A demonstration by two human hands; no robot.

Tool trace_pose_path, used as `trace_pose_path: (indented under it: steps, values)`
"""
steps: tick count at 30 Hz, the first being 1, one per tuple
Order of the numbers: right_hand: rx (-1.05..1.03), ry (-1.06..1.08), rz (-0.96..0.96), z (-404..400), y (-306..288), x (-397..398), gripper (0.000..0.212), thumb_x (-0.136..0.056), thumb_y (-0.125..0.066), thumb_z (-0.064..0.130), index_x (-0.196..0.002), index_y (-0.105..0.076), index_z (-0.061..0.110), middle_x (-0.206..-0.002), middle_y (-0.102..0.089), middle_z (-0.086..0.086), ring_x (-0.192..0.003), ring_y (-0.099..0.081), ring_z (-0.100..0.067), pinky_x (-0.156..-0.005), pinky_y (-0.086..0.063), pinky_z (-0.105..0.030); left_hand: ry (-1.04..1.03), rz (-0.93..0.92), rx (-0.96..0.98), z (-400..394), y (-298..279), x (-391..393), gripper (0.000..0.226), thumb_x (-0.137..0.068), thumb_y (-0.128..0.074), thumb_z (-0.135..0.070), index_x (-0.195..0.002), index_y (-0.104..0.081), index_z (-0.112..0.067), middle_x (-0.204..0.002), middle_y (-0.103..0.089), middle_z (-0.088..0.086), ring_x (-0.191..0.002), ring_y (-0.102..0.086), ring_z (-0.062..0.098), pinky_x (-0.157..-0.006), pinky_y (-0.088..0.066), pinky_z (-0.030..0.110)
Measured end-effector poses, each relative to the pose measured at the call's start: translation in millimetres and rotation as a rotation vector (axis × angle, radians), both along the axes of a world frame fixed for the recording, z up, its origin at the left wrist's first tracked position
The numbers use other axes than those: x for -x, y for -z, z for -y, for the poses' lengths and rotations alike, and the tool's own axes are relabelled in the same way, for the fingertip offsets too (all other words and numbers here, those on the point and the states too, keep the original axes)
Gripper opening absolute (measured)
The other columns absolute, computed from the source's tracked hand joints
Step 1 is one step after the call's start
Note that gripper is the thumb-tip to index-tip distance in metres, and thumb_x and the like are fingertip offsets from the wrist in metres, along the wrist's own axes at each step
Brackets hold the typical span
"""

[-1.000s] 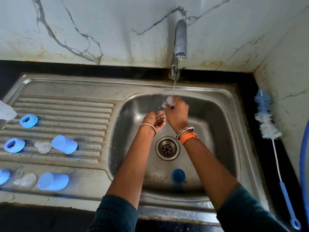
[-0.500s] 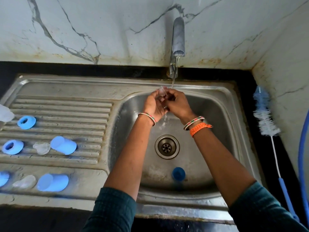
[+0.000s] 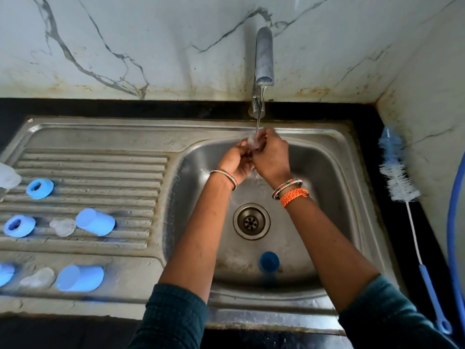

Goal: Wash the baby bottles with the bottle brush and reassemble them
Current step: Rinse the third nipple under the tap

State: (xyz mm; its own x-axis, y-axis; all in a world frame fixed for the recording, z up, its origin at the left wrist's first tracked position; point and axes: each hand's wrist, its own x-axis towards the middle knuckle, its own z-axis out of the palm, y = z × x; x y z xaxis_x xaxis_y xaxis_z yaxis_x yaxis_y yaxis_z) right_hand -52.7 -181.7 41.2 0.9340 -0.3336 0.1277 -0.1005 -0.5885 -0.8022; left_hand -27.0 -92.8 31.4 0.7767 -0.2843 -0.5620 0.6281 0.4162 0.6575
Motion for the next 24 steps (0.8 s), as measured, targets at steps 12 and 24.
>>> trace_pose_path:
  steps: [12, 24]
  values:
    - [-0.098, 0.011, 0.044, 0, 13, 3, 0.024, -0.081, -0.068, 0.008, -0.102, -0.058, 0.005, -0.094, -0.066, -0.006, -0.085, -0.062, -0.018, -0.072, -0.048, -0.022, -0.045, 0.054, -0.014, -8, 17, -3, 0.027, -0.096, -0.041, -0.004, -0.113, -0.055, -0.02, -0.085, -0.058, -0.002, -0.073, -0.05, 0.01, -0.062, -0.045, 0.024]
    - [0.01, -0.071, -0.22, -1, 17, -4, 0.008, -0.081, -0.067, 0.01, -0.087, -0.063, 0.006, -0.084, -0.063, -0.004, -0.079, -0.057, -0.019, -0.072, -0.04, -0.025, 0.194, -0.02, -0.354, -24, 30, 13, 0.018, -0.096, -0.046, -0.002, -0.098, -0.056, -0.017, -0.085, -0.056, 0.001, -0.075, -0.053, 0.012, -0.081, -0.047, 0.027]
